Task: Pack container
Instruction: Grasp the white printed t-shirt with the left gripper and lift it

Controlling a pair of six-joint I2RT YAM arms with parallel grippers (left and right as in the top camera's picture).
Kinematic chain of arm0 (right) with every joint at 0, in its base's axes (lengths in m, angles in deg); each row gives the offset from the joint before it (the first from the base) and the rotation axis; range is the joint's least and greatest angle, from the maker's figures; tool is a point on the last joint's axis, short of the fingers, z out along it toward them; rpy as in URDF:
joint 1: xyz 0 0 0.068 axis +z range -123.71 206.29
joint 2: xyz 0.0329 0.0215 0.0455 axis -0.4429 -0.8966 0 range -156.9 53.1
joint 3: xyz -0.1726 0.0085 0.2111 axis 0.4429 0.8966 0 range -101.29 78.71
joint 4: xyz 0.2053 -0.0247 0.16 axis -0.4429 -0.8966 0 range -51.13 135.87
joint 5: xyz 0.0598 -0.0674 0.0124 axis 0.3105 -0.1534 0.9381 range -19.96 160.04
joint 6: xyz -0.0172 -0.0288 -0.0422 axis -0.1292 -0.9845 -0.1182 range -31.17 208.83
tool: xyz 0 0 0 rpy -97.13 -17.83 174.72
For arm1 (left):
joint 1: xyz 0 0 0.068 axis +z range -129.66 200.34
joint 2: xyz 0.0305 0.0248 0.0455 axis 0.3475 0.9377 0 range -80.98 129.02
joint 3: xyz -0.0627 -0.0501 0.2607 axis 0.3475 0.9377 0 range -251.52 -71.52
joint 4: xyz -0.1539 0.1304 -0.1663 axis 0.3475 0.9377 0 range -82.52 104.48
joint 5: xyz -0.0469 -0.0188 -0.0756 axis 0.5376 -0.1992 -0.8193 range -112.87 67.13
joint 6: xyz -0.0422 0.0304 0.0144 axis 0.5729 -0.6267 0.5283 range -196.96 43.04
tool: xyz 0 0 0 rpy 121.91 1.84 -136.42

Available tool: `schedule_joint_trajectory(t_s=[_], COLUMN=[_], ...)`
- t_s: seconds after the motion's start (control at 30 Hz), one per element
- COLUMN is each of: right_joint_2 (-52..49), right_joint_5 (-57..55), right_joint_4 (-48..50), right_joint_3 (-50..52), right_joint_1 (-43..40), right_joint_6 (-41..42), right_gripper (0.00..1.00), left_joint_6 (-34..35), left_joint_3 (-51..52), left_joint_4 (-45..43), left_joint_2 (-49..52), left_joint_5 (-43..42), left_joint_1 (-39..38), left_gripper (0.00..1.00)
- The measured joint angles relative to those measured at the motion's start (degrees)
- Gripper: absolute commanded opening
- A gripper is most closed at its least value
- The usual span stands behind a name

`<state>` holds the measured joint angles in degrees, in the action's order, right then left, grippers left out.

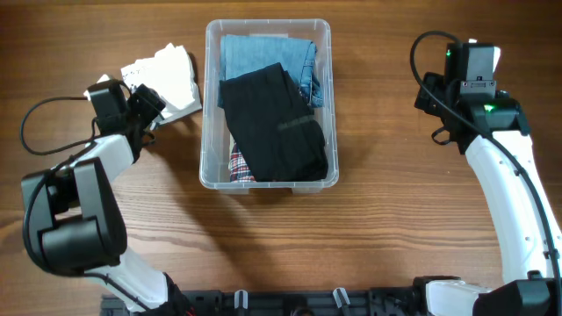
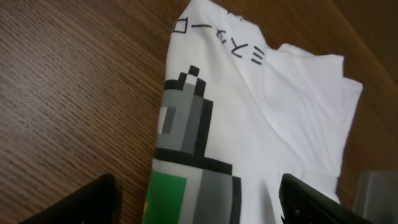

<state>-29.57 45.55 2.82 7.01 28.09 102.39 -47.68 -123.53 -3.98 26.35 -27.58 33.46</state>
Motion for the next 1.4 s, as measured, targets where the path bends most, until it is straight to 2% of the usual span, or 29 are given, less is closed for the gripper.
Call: schedule_joint_trajectory(t_s=[0.2,0.3,0.37,0.53,0.63,0.7,0.77,0.8,0.83,0.87,0.93,1.4], right_joint_2=[0.00,0.00,0.00,0.00,0.00,0.00,0.00,0.00,0.00,0.00,0.00,0.00], right_joint_5=[-0.02,-0.02,-0.02,-0.02,0.00,0.00,-0.02,-0.02,-0.02,-0.02,-0.02,-0.02], right_joint_4=[0.00,0.00,0.02,0.02,0.04,0.02,0.02,0.02,0.02,0.02,0.02,0.20], right_joint_3=[0.00,0.00,0.00,0.00,0.00,0.00,0.00,0.00,0.00,0.00,0.00,0.00], right_joint_1=[0.00,0.00,0.00,0.00,0.00,0.00,0.00,0.00,0.00,0.00,0.00,0.00], right_joint_6=[-0.02,-0.02,-0.02,-0.02,0.00,0.00,0.00,-0.02,0.00,0.00,0.00,0.00], right_gripper=[1.00,1.00,1.00,1.00,1.00,1.00,1.00,1.00,1.00,1.00,1.00,1.00], left_joint_6=[-0.04,0.02,-0.07,-0.04,-0.09,-0.55,-1.84,-2.14,-2.69,-2.75,-3.17,-3.72], left_joint_3=[0.00,0.00,0.00,0.00,0.00,0.00,0.00,0.00,0.00,0.00,0.00,0.00], left_joint_4=[-0.94,-1.07,-1.09,-1.20,-1.20,-1.25,-1.46,-1.49,-1.49,-1.46,-1.05,-1.49], left_joint_2=[1.60,1.77,1.99,1.99,1.99,1.99,1.99,1.99,1.99,1.99,1.86,-8.61], left_joint_5=[-0.04,-0.02,-0.02,-0.02,-0.02,-0.02,-0.02,-0.02,-0.02,-0.02,-0.04,-0.24], left_joint_1=[-0.15,-0.50,-0.76,-0.81,-0.81,-0.81,-0.81,-0.79,-0.79,-0.74,-0.74,-0.74], left_gripper=[0.73,0.61,0.44,0.33,0.18,0.18,0.31,0.32,0.31,0.18,0.04,0.04])
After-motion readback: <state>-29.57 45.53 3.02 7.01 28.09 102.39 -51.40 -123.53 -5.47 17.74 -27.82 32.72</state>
